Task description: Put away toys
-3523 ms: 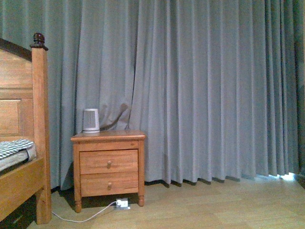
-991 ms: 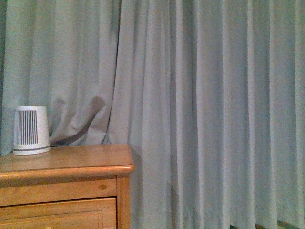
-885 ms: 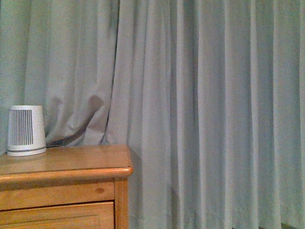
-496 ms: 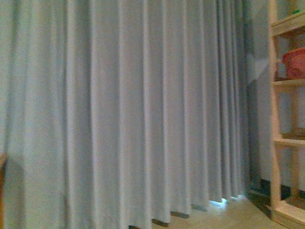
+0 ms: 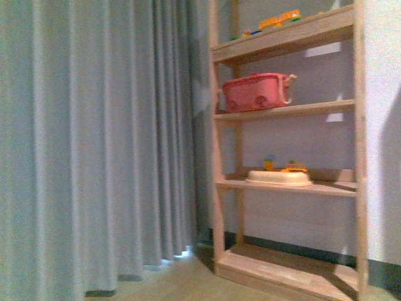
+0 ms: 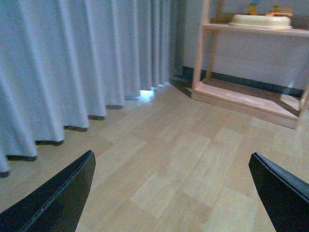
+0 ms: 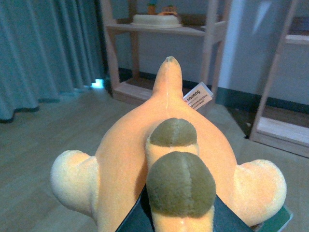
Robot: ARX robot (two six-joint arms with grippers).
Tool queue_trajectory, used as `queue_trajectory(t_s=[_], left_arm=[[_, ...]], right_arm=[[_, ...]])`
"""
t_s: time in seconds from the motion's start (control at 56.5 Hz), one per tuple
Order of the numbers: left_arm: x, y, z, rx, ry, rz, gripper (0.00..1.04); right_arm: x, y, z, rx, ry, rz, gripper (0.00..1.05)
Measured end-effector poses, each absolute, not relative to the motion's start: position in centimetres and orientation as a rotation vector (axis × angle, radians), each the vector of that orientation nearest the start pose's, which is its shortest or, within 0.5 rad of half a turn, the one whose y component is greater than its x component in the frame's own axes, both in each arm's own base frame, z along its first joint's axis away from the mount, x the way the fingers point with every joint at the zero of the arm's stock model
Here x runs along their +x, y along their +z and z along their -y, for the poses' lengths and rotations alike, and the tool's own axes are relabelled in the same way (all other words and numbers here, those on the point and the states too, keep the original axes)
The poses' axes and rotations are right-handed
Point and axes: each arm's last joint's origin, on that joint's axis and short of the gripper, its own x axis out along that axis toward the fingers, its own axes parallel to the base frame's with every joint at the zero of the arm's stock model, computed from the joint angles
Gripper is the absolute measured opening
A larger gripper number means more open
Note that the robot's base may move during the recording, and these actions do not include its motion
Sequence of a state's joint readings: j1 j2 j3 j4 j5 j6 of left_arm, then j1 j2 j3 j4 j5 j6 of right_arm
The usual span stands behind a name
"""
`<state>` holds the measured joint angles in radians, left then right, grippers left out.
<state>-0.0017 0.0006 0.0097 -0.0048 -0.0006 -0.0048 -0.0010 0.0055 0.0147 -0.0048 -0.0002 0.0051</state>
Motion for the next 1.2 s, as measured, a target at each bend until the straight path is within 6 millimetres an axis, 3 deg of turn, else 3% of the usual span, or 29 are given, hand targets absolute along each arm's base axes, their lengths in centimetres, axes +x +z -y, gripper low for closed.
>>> queue_trajectory(t_s=[1.204], left_arm=[[9.71,16.63,0.03,-0.004,-0.003,0.004,0.98]], right_arm=[[9.71,16.76,0.01,0.004,0.000,0.004,0.07]])
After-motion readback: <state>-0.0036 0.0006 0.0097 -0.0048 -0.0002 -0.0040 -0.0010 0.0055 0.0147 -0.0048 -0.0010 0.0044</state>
